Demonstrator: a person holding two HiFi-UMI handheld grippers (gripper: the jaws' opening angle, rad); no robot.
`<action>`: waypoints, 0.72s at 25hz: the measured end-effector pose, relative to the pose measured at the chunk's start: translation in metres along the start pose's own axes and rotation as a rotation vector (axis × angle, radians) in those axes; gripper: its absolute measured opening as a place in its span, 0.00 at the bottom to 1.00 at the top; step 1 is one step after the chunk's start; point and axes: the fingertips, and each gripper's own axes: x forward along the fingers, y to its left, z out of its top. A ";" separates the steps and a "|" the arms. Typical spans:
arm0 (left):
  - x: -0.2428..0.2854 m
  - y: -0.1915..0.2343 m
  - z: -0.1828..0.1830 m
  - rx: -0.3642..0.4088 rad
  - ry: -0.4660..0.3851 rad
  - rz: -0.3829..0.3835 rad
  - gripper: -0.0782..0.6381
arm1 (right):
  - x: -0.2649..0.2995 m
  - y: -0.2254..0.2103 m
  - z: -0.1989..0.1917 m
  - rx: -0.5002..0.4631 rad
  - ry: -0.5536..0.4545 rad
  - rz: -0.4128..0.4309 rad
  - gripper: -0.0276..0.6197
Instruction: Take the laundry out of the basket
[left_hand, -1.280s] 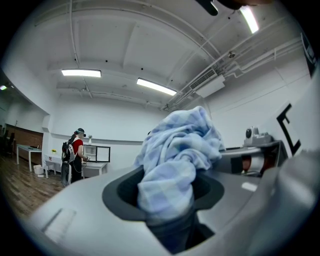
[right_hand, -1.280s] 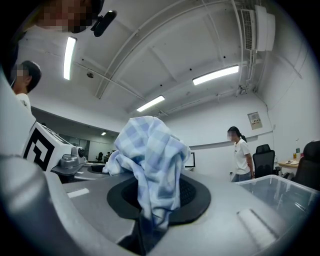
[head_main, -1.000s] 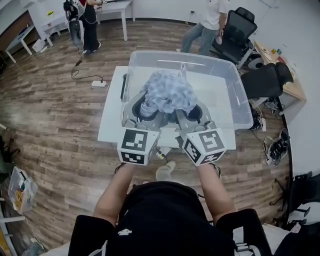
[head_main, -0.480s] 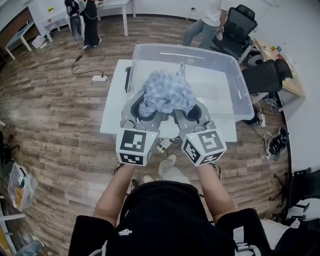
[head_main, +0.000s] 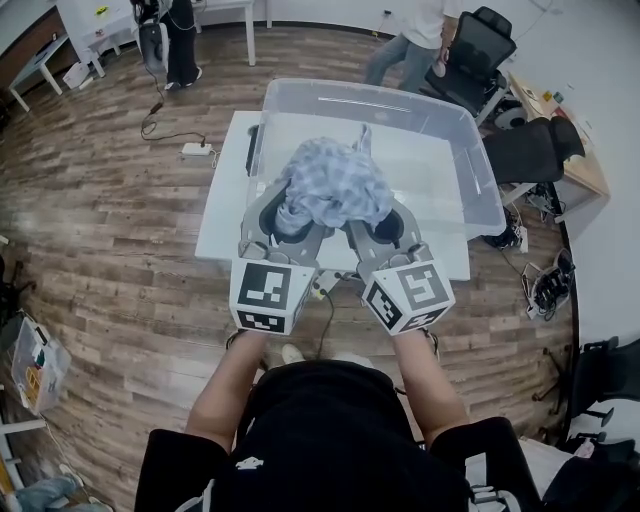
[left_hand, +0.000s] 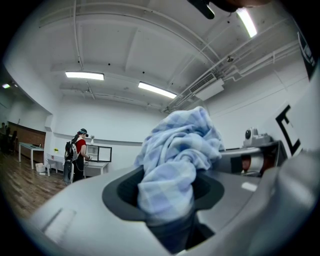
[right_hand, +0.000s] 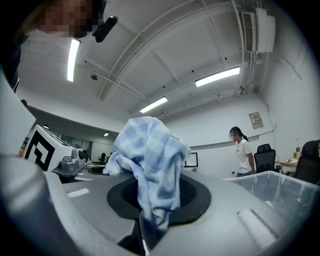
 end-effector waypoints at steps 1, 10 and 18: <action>0.000 -0.002 0.001 0.000 -0.002 0.003 0.41 | -0.002 -0.001 0.001 0.000 -0.003 0.004 0.17; -0.004 -0.045 0.011 0.032 -0.001 0.024 0.41 | -0.040 -0.018 0.009 0.024 -0.025 0.034 0.17; -0.016 -0.081 0.017 0.038 -0.008 0.040 0.41 | -0.077 -0.025 0.015 0.035 -0.038 0.050 0.16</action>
